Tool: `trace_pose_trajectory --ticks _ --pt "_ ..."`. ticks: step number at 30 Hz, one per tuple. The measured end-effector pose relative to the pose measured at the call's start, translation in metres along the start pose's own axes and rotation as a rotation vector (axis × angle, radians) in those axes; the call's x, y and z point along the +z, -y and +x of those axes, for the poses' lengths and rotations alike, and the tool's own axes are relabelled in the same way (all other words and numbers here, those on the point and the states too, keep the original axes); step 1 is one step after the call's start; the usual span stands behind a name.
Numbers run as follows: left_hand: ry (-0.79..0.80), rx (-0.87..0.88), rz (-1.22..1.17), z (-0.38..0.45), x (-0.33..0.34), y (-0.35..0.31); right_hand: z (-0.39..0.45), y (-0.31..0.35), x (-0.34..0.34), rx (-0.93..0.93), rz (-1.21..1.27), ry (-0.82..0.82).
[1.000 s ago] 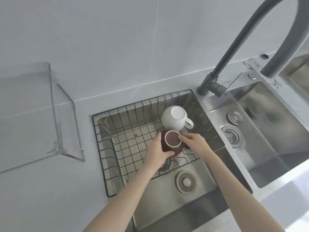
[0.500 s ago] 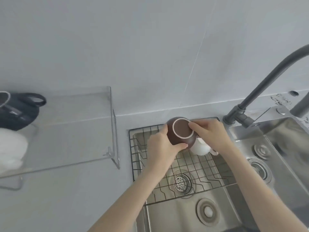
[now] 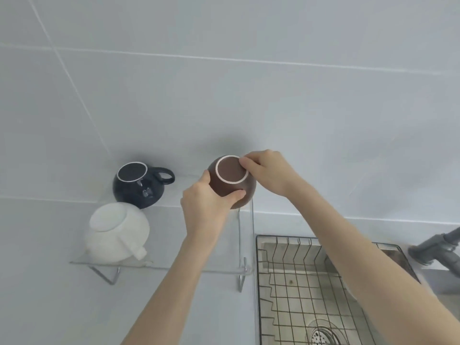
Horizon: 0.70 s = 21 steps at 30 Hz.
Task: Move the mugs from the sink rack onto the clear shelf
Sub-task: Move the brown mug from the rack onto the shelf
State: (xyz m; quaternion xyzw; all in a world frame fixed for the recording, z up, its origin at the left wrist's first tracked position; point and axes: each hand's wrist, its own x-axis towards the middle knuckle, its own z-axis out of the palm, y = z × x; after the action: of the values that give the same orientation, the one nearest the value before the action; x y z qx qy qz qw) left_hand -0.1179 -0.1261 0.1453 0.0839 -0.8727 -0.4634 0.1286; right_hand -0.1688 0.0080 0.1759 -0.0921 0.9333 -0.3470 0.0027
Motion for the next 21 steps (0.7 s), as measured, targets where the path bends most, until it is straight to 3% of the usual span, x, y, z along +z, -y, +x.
trace_pose_trajectory --ticks 10,21 --pt "-0.009 -0.111 0.034 0.016 0.006 0.043 0.031 -0.005 0.048 0.073 -0.008 0.159" --pt "-0.002 -0.111 0.157 0.019 0.014 0.039 0.036 -0.011 0.048 0.129 0.107 0.105"
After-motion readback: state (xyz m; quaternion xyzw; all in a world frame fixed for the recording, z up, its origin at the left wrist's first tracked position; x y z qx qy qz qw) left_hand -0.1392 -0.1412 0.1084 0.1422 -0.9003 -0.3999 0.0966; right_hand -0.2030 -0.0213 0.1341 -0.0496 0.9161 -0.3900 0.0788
